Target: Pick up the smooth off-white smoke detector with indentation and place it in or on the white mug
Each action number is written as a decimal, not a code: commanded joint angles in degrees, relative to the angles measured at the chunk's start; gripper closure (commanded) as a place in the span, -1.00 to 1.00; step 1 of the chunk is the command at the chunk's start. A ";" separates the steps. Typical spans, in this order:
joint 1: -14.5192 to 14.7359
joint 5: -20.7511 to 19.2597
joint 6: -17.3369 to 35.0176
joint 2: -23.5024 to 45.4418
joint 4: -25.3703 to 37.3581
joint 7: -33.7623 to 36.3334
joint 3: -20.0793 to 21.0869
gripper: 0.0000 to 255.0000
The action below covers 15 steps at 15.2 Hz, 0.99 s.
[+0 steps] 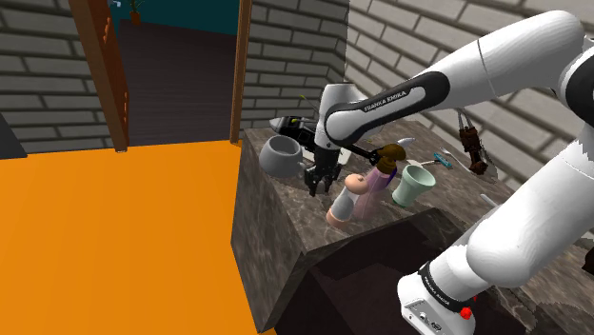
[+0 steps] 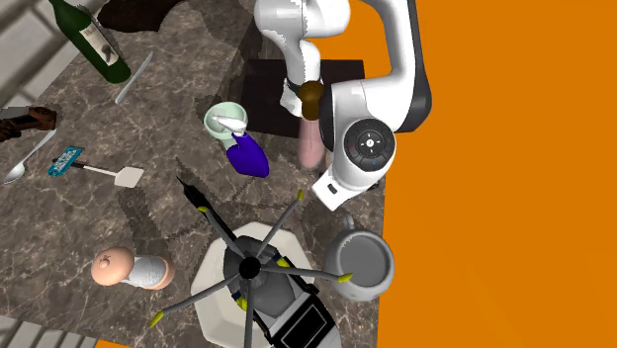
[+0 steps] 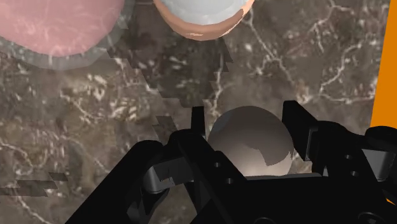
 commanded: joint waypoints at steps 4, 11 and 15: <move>-0.09 0.34 -3.96 -2.97 1.00 -0.09 -0.07 1.00; -0.17 0.67 -9.59 -6.59 3.03 -0.06 -0.22 1.00; -0.21 0.79 -12.80 -8.38 4.47 0.00 -0.34 1.00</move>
